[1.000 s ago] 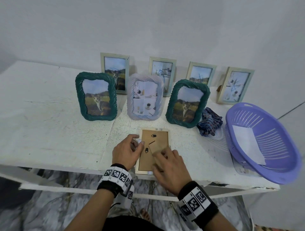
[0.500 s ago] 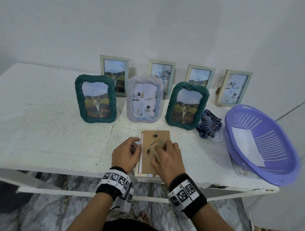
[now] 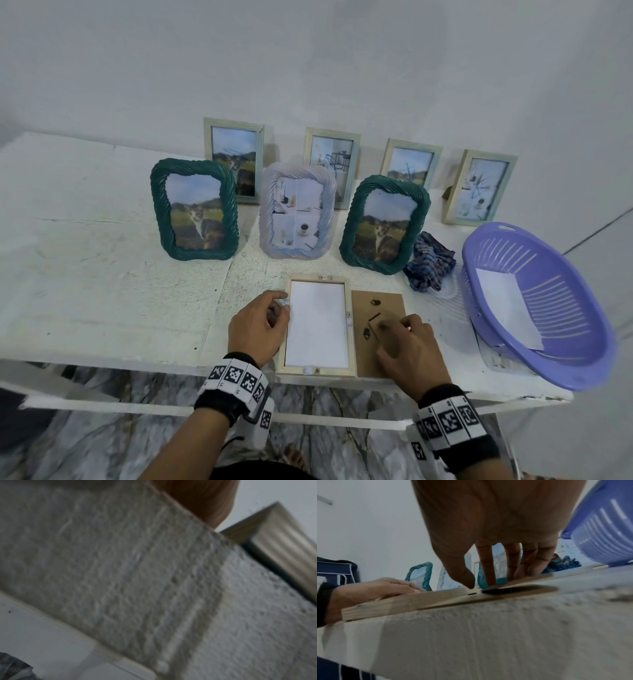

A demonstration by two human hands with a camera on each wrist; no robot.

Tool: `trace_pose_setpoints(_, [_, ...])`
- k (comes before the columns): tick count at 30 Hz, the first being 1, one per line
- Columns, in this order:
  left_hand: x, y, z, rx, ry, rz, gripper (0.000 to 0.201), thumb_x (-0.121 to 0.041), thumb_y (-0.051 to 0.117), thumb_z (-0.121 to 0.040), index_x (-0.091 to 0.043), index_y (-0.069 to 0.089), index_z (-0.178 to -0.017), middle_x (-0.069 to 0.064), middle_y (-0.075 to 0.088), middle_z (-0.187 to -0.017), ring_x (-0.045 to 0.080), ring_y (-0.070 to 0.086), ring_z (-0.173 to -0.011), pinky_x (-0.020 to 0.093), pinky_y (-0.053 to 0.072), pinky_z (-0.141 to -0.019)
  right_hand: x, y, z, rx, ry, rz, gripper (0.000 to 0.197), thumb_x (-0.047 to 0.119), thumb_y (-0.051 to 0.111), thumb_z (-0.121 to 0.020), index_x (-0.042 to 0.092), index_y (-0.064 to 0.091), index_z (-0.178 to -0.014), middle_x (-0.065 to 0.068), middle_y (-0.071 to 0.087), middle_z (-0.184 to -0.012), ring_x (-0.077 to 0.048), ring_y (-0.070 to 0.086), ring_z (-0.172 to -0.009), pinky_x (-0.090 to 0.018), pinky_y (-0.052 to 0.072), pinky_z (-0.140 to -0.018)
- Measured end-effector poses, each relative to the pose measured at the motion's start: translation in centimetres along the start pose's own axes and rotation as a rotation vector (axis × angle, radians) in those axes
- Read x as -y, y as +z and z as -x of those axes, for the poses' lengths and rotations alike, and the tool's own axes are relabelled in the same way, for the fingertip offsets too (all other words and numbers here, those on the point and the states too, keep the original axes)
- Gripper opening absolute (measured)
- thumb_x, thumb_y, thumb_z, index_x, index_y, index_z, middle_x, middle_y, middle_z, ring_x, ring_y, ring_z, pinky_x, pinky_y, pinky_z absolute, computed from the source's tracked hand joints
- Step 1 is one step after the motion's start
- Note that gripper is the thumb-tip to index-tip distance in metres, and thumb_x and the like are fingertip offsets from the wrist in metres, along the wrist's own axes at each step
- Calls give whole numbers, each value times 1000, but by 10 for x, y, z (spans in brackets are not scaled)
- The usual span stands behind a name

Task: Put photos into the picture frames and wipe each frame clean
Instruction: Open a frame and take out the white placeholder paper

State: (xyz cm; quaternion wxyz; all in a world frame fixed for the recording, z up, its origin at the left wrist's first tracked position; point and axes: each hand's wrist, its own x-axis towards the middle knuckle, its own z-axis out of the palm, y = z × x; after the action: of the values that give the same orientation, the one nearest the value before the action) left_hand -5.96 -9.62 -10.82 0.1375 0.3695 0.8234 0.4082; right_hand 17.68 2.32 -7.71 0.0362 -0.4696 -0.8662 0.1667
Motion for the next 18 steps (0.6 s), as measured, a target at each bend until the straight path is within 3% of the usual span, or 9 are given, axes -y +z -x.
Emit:
trace_pose_setpoints(3, [0,0,0,-2,2,-8,19,-29,64,-87,-32,66,-105,-16,60,-67,5,58,-66,27,49,-67,22,0,-4,-82,-43,15,37,46,48,-78,20,64,-100,-7,55,-100,-30,50,-88,-37,45,-71])
trace_pose_setpoints(5, [0,0,0,1,3,-8,19,-29,64,-87,-32,66,-106,-16,60,-67,6,58,-66,27,49,-67,42,1,-8,-57,-125,41,56,57,41,-78,23,57,-119,-10,54,-121,-32,49,-105,-42,46,-85])
trace_pose_setpoints(6, [0,0,0,5,4,-9,19,-29,64,-87,-32,65,-106,-15,61,-67,6,59,-66,27,50,-67,52,2,-9,1,-164,81,68,64,38,-78,27,46,-134,-12,45,-138,-34,42,-122,-45,41,-98])
trace_pose_setpoints(8, [0,0,0,6,7,-16,19,-29,63,-86,-32,65,-106,-13,63,-69,8,60,-67,30,51,-69,67,6,-12,153,-207,128,87,78,33,-73,40,14,-149,-10,9,-159,-35,11,-144,-50,20,-115])
trace_pose_setpoints(9, [0,0,0,3,10,-17,20,-30,63,-86,-33,65,-106,-13,63,-70,9,60,-68,30,52,-69,72,9,-16,206,-216,143,93,83,33,-69,45,2,-148,-8,-6,-160,-36,-2,-145,-51,11,-116])
trace_pose_setpoints(11, [1,-1,0,2,14,-17,20,-31,63,-86,-33,64,-106,-13,64,-71,8,61,-68,31,52,-70,78,18,-23,255,-232,184,106,93,32,-59,50,-10,-145,-11,-19,-158,-39,-14,-144,-52,2,-116])
trace_pose_setpoints(14, [0,-1,0,0,26,-18,20,-31,63,-87,-32,65,-107,-14,64,-73,8,60,-69,31,53,-70,79,27,-33,296,-227,255,113,98,24,-48,51,-16,-143,-17,-21,-156,-42,-14,-143,-55,2,-115])
trace_pose_setpoints(18, [-2,-3,1,0,30,-17,20,-28,63,-87,-30,65,-107,-19,59,-69,3,58,-66,27,50,-67,78,28,-38,337,-227,281,113,96,34,-53,49,-13,-145,-18,-22,-156,-43,-10,-143,-55,3,-116])
